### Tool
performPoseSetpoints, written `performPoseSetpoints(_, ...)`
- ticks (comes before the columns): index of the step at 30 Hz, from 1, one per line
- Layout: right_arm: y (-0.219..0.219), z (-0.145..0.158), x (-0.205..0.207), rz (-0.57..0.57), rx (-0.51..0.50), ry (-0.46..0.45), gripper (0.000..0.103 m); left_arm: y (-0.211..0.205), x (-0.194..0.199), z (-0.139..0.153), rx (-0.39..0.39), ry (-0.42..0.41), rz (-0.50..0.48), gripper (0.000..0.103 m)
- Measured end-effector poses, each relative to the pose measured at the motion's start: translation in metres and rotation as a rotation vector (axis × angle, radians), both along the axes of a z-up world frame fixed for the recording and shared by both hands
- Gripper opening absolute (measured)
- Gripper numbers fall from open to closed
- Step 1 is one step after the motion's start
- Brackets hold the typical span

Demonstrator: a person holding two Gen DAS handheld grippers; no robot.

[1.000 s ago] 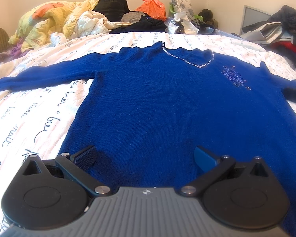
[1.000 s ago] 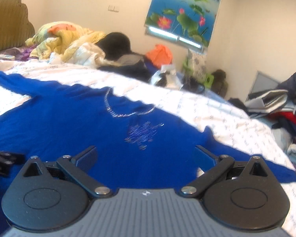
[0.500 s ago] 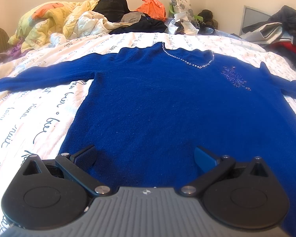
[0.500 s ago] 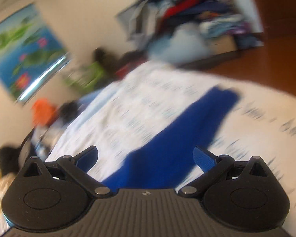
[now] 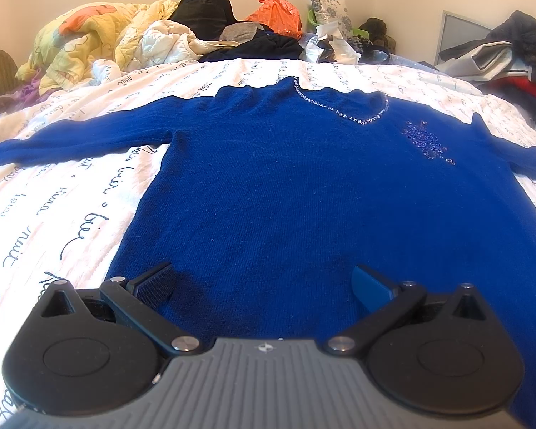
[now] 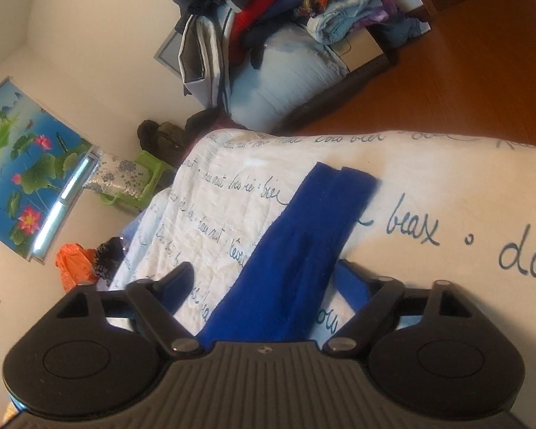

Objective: Fold small clothes
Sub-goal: 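Reach the right gripper to a sweater sleeve cuff and close on it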

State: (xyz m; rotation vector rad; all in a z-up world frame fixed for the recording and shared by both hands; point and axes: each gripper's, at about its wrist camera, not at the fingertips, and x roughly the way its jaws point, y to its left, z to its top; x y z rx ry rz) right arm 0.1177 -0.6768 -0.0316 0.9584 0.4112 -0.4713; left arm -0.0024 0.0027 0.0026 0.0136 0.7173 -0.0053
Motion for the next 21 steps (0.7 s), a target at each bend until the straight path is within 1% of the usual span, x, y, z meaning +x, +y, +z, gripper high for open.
performPoseSetpoints(1,-0.001,0.0,0.001,-0.002,-0.012,0.02,0.037,0.0,0.0,0.0,0.0,0.0,0.0,0.103)
performPoseSetpoints(2,-0.003,-0.003,0.004,-0.004,-0.011,0.036,0.026,0.0,0.0,0.0,0.0,0.0,0.0,0.103)
performPoseSetpoints(3,-0.006,-0.006,0.006,-0.009,-0.008,0.04,0.012,0.0,0.0,0.0,0.0,0.0,0.0,0.103)
performPoseSetpoints(4,-0.008,-0.008,0.007,-0.015,-0.005,0.045,0.006,0.0,0.0,0.0,0.0,0.0,0.0,0.103)
performPoseSetpoints(7,-0.001,0.001,0.007,-0.029,-0.037,0.059,0.005,0.0,0.0,0.0,0.0,0.0,0.0,0.103)
performPoseSetpoints(9,0.02,0.016,0.005,0.005,-0.068,-0.005,0.005,0.0,0.0,0.0,-0.001,0.0,0.0,0.103)
performPoseSetpoints(10,0.038,0.028,0.007,0.055,-0.097,-0.033,0.005,0.0,0.0,0.0,-0.001,0.0,0.0,0.103)
performPoseSetpoints(12,0.091,0.053,0.012,0.203,-0.177,-0.091,0.005,0.0,0.0,0.0,-0.001,0.0,0.0,0.103)
performPoseSetpoints(13,0.124,0.064,0.012,0.291,-0.197,-0.135,0.005,0.0,0.0,0.0,-0.001,0.0,0.0,0.103)
performPoseSetpoints(16,0.238,0.088,0.011,0.595,-0.2,-0.257,0.005,0.0,0.0,0.0,0.0,0.0,0.0,0.103)
performPoseSetpoints(18,0.313,0.091,0.005,0.772,-0.175,-0.306,0.006,0.0,0.0,0.0,0.0,0.0,0.0,0.103)
performPoseSetpoints(20,0.375,0.083,0.005,0.95,-0.132,-0.311,0.021,0.0,0.0,0.0,0.0,0.0,-0.001,0.103)
performPoseSetpoints(21,0.396,0.077,0.002,0.995,-0.139,-0.299,0.032,0.001,0.0,0.0,-0.001,0.0,-0.002,0.103)
